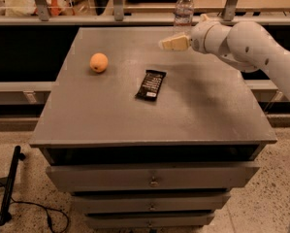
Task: Knock water bottle over
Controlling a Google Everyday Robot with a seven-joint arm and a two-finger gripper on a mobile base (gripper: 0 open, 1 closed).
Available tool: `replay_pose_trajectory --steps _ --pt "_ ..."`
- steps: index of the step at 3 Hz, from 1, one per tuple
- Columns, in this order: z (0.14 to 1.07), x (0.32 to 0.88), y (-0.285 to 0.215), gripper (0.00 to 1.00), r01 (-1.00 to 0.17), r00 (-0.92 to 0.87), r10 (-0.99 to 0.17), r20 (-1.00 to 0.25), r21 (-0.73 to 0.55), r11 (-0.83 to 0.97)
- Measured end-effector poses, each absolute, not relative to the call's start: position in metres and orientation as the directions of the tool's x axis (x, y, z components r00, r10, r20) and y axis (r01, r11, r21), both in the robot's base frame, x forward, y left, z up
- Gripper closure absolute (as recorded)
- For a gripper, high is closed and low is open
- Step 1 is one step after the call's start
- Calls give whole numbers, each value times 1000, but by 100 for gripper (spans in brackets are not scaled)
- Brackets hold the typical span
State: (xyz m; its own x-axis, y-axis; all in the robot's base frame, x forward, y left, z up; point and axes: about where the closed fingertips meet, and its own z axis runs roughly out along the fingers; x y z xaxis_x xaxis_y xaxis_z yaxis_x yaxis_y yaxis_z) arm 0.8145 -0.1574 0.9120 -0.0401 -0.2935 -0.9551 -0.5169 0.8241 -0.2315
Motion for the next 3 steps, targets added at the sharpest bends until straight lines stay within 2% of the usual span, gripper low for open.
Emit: replay_pose_trajectory --steps 1,2,3 --pt "917 841 -158 0 -484 -28 -236 -971 -194 853" --pt "919 861 -162 18 -452 -34 -179 -983 -145 880" --pt "923 872 -162 41 -450 -20 -144 -989 -120 885"
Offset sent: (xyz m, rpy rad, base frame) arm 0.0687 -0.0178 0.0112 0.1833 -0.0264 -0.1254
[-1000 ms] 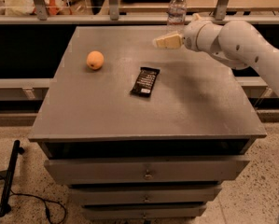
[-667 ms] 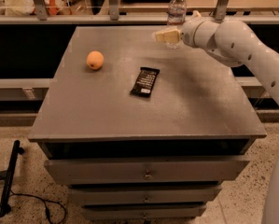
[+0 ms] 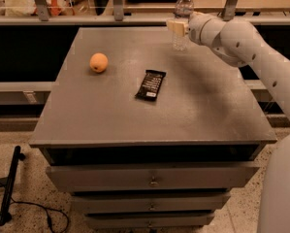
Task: Knock water bottle over
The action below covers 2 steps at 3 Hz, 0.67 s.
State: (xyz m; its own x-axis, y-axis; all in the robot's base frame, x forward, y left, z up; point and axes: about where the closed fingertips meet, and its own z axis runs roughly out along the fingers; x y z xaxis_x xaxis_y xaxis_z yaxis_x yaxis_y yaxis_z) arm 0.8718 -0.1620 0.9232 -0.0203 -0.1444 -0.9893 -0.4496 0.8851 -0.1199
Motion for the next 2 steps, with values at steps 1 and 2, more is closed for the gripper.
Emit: replay_pose_trajectory --steps 1,2 --pt "925 876 -156 64 -461 -6 -134 -991 -117 880" --pt "934 872 -147 87 -497 21 -173 -985 -160 853"
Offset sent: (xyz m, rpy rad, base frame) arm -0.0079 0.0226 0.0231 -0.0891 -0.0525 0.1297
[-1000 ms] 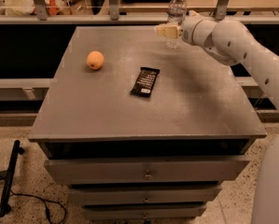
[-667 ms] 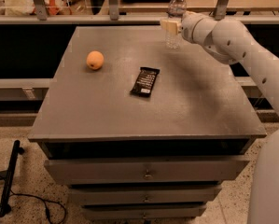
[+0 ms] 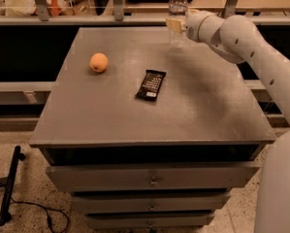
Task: Knock water bottle over
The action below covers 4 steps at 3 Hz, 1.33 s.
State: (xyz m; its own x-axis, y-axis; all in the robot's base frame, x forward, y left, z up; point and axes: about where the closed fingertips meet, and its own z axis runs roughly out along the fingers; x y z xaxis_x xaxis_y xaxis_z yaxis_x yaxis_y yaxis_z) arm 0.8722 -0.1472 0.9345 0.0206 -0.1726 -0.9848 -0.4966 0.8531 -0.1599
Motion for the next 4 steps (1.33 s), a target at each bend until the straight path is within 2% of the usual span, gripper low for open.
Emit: replay_pose_trajectory --steps 1,2,4 --pt "949 846 -129 100 -575 21 -298 -954 -255 777" --pt "967 796 -126 100 -651 27 -530 -847 -418 634" --pt "966 724 -128 100 -773 36 -828 -560 -541 333"
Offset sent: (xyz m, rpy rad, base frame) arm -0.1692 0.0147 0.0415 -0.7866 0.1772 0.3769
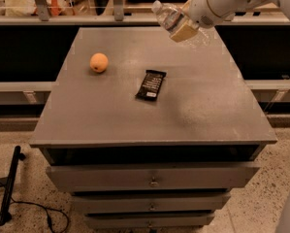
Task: Knock water bottle over
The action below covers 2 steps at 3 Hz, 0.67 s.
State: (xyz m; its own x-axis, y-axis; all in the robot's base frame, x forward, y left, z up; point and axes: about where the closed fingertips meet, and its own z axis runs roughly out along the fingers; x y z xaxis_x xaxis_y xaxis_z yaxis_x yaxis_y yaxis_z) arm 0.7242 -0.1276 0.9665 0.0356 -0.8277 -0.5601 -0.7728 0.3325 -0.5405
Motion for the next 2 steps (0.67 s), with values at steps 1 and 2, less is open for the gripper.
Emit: replay_pose_trajectory --steps 1,2 --pt "958 714 -128 100 -807 93 -918 -385 -570 157" --pt "944 723 -124 100 -844 171 -963 -208 -536 -34"
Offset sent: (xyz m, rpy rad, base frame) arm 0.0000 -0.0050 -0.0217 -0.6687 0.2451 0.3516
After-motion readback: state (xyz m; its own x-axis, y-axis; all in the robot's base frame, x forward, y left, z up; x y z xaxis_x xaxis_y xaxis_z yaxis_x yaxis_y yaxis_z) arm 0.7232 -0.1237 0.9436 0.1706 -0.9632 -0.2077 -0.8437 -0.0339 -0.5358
